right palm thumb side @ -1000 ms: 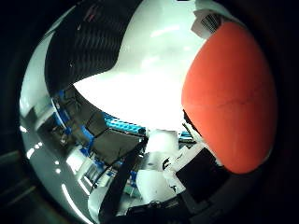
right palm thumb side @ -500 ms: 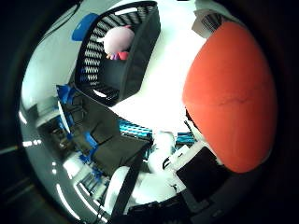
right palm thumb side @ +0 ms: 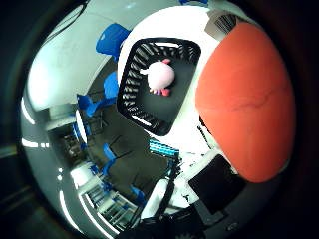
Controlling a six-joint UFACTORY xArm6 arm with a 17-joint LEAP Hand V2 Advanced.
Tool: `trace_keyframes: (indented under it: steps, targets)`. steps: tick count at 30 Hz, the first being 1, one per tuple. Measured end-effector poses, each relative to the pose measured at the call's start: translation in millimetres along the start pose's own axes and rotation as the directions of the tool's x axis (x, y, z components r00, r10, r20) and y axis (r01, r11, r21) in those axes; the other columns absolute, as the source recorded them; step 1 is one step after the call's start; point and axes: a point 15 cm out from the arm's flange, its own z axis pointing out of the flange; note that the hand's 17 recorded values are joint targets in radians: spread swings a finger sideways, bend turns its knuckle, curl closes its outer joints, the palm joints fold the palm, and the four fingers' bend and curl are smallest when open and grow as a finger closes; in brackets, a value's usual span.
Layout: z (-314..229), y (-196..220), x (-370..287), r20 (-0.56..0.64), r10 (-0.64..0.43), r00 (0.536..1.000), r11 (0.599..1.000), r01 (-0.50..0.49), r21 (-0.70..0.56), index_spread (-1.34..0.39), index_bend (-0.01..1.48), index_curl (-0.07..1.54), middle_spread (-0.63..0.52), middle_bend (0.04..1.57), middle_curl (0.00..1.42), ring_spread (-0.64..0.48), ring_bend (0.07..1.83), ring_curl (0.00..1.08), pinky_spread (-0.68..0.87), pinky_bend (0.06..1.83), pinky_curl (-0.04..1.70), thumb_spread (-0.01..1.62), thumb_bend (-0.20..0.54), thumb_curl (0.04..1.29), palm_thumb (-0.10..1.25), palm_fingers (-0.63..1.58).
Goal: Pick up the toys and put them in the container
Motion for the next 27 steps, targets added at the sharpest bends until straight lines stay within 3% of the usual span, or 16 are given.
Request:
trace_keyframes:
  steps: [11,17,24,26,27]
  targets:
    - [20.8,-72.5,-72.3,0.036,-0.073,0.997,0.997,0.073,0.005,-0.58,0.77,1.28,-0.49,1.12,1.42,-0.28,1.71,0.84,-0.21,1.69,0.96,1.17,0.017,0.61,1.24,0.36]
    - [57.7,-109.1,-119.4,0.035,-0.111,0.993,0.994,0.111,-0.008,-0.59,0.76,1.28,-0.49,1.13,1.41,-0.28,1.71,0.84,-0.21,1.68,0.97,1.19,0.017,0.61,1.23,0.35]
    - [83.5,-123.0,-178.7,0.063,-0.172,0.983,0.985,0.173,-0.017,-0.59,0.75,1.28,-0.48,1.12,1.41,-0.28,1.71,0.84,-0.21,1.69,0.97,1.2,0.006,0.6,1.23,0.34]
    - [87.2,-123.2,-192.1,0.061,-0.194,0.979,0.981,0.196,-0.015,-0.58,0.7,1.25,-0.48,1.08,1.41,-0.28,1.71,0.84,-0.23,1.7,0.96,1.2,0.003,0.6,1.23,0.3]
    - [88.1,-121.4,-197.9,0.059,-0.206,0.977,0.978,0.207,-0.017,-0.57,0.61,1.21,-0.48,1.08,1.4,-0.28,1.7,0.82,-0.24,1.69,0.94,1.18,-0.01,0.6,1.22,0.29]
